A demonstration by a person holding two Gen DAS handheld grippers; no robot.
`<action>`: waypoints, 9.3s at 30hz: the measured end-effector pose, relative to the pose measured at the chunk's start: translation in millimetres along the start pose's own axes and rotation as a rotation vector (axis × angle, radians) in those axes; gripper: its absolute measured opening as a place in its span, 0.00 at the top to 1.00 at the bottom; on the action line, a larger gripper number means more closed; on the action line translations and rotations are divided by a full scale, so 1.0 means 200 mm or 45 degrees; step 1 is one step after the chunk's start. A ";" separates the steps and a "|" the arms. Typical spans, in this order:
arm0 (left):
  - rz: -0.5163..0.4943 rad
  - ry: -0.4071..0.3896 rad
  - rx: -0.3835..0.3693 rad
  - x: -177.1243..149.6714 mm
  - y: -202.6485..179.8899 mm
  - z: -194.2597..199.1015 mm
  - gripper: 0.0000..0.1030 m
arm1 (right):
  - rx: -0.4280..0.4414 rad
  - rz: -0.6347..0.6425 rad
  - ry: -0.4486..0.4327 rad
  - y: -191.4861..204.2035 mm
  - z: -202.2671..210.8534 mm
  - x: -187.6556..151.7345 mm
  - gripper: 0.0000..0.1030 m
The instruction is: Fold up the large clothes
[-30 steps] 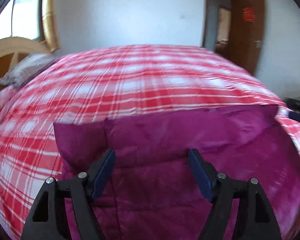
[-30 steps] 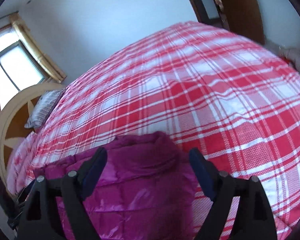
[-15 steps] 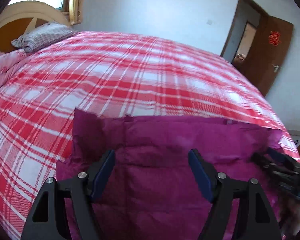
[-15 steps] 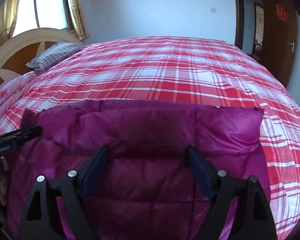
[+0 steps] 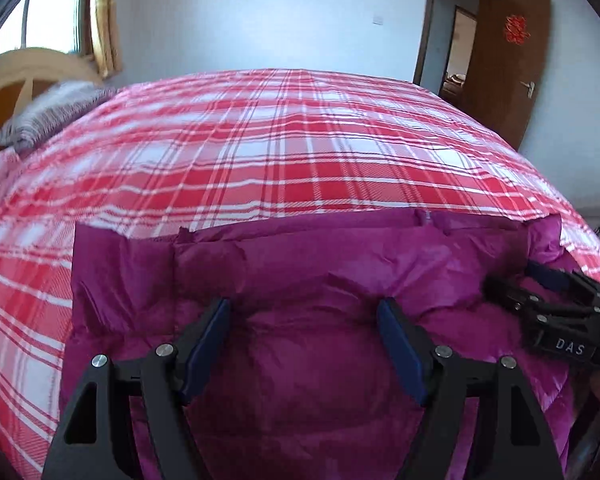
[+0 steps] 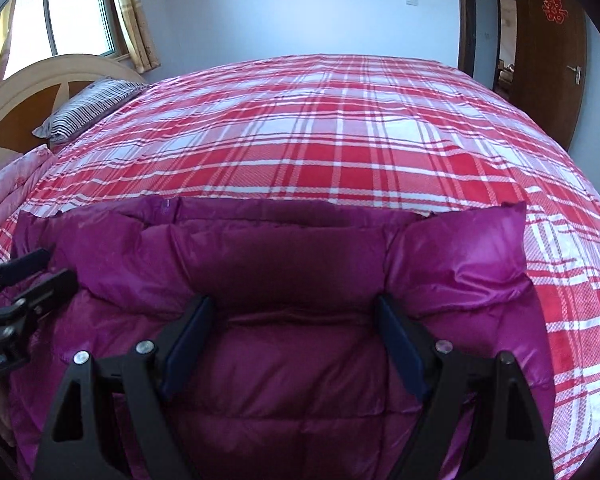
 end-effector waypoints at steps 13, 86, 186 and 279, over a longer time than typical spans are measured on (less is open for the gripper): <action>-0.004 0.021 0.025 -0.04 0.00 -0.07 0.23 | 0.001 -0.003 0.023 0.01 -0.03 -0.01 0.16; -0.045 0.058 0.108 -0.09 -0.01 -0.13 0.19 | -0.099 0.089 0.096 0.06 -0.11 -0.02 0.09; -0.013 -0.228 -0.696 -0.28 0.04 0.99 0.83 | -0.034 0.161 0.025 0.30 0.14 -0.27 0.00; -0.225 -0.059 0.074 -0.32 -0.64 -0.01 0.05 | -0.090 -0.481 -0.129 -0.65 0.22 -0.20 0.37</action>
Point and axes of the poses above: each gripper's, at about its wrist camera, not at the fingertips, and z roughly against the way its jaws point, y to its left, x to its top, the point moved 2 cm from there along -z, roughly the way its jaws point, and after that the axes turned 9 degrees about z, right-handed, at the moved point
